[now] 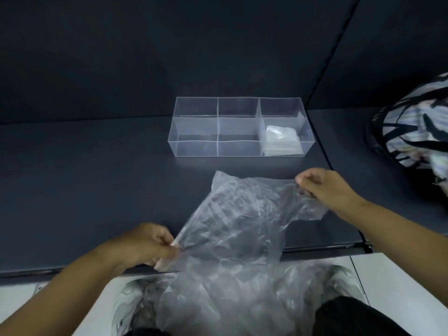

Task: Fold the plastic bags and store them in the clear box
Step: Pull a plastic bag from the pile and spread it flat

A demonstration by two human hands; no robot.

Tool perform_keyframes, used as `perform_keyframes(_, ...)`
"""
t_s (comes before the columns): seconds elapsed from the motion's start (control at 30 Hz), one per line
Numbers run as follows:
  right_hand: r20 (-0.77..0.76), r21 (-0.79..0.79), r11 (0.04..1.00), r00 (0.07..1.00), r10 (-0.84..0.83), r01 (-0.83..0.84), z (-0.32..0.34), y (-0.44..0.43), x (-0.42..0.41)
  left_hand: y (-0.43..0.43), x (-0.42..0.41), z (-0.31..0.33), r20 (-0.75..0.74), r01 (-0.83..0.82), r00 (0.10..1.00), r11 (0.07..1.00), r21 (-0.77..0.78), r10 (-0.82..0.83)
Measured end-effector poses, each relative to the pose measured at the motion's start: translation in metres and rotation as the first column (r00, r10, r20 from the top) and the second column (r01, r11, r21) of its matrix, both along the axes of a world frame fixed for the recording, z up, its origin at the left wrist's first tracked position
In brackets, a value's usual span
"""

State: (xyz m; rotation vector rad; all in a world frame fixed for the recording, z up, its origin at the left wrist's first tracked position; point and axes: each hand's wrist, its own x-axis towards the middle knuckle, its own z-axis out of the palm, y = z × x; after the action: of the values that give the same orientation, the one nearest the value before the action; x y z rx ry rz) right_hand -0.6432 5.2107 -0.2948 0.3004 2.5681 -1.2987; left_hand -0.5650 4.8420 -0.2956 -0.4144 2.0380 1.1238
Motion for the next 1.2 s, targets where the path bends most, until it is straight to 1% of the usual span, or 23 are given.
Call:
perform_keyframes(0.03,-0.039,-0.002,1.0,0.999,-0.007,0.007,0.0,0.001,-0.001,-0.001,-0.002,0.002,0.061,0.043,0.997,0.998,0.05,-0.046)
perform_keyframes(0.07,-0.075,-0.021,1.0,0.997,-0.017,0.016,0.002,0.003,-0.001,-0.001,-0.005,0.004,0.075,0.054,0.995,0.995,0.078,-0.06)
perform_keyframes(0.1,-0.099,-0.058,0.998,0.995,-0.024,0.019,0.005,0.007,0.001,0.001,-0.011,0.004,0.044,0.032,0.998,0.995,0.09,-0.036)
perform_keyframes(0.17,-0.105,-0.136,0.99,0.994,0.005,-0.02,0.013,0.022,0.011,0.01,-0.027,0.002,-0.108,-0.097,0.988,0.989,0.109,0.108)
perform_keyframes(0.23,-0.072,-0.175,0.978,0.992,0.104,-0.116,0.018,0.041,0.027,0.025,-0.044,-0.004,-0.276,-0.223,0.926,0.963,0.148,0.257)
perform_keyframes(0.27,-0.041,-0.162,0.972,0.985,0.166,-0.17,0.018,0.049,0.034,0.033,-0.052,-0.006,-0.324,-0.245,0.9,0.953,0.177,0.291)
perform_keyframes(0.3,-0.007,-0.134,0.966,0.975,0.224,-0.223,0.017,0.055,0.04,0.041,-0.06,-0.008,-0.336,-0.247,0.89,0.945,0.215,0.309)
perform_keyframes(0.37,0.033,-0.064,0.957,0.958,0.286,-0.283,0.007,0.061,0.045,0.056,-0.073,-0.009,-0.313,-0.208,0.903,0.938,0.278,0.293)
perform_keyframes(0.43,0.011,0.006,0.96,0.96,0.281,-0.281,-0.003,0.062,0.045,0.068,-0.084,-0.009,-0.315,-0.142,0.923,0.957,0.254,0.22)
perform_keyframes(0.5,-0.017,0.051,0.964,0.965,0.261,-0.259,-0.009,0.062,0.04,0.077,-0.092,-0.01,-0.323,-0.135,0.924,0.966,0.22,0.203)
perform_keyframes(0.6,0.014,0.01,0.963,0.963,0.27,-0.27,-0.011,0.069,0.032,0.081,-0.099,-0.014,-0.295,-0.228,0.909,0.944,0.24,0.295)
perform_keyframes(0.7,0.056,-0.092,0.956,0.957,0.285,-0.28,-0.006,0.077,0.03,0.07,-0.103,-0.012,-0.199,-0.324,0.892,0.881,0.345,0.406)
perform_keyframes(0.73,0.061,-0.138,0.956,0.961,0.269,-0.259,-0.007,0.081,0.029,0.063,-0.104,-0.012,-0.166,-0.367,0.876,0.848,0.383,0.454)
perform_keyframes(0.8,0.074,-0.236,0.958,0.98,0.186,-0.164,-0.006,0.083,0.026,0.051,-0.105,-0.013,-0.11,-0.448,0.836,0.785,0.427,0.537)
perform_keyframes(0.87,0.083,-0.331,0.941,0.991,0.103,-0.07,-0.006,0.078,0.022,0.043,-0.104,-0.015,-0.08,-0.488,0.816,0.755,0.438,0.573)
perform_keyframes(0.93,0.06,-0.39,0.921,0.998,0.009,0.015,-0.008,0.069,0.015,0.039,-0.102,-0.019,-0.072,-0.505,0.805,0.744,0.437,0.589)
perform_keyframes(1.07,-0.003,-0.36,0.907,0.972,-0.237,0.22,-0.01,0.063,-0.001,0.033,-0.099,-0.019,-0.064,-0.549,0.768,0.707,0.445,0.637)
perform_keyframes(1.1,-0.017,-0.345,0.906,0.963,-0.269,0.247,-0.01,0.063,-0.005,0.033,-0.098,-0.018,-0.063,-0.54,0.776,0.713,0.448,0.628)
perform_keyframes(1.13,-0.031,-0.328,0.911,0.961,-0.275,0.25,-0.01,0.062,-0.009,0.033,-0.097,-0.016,-0.065,-0.514,0.799,0.735,0.443,0.598)
perform_keyframes(1.2,-0.055,-0.287,0.934,0.97,-0.236,0.211,-0.011,0.058,-0.016,0.04,-0.093,-0.013,-0.055,-0.433,0.865,0.799,0.418,0.498)
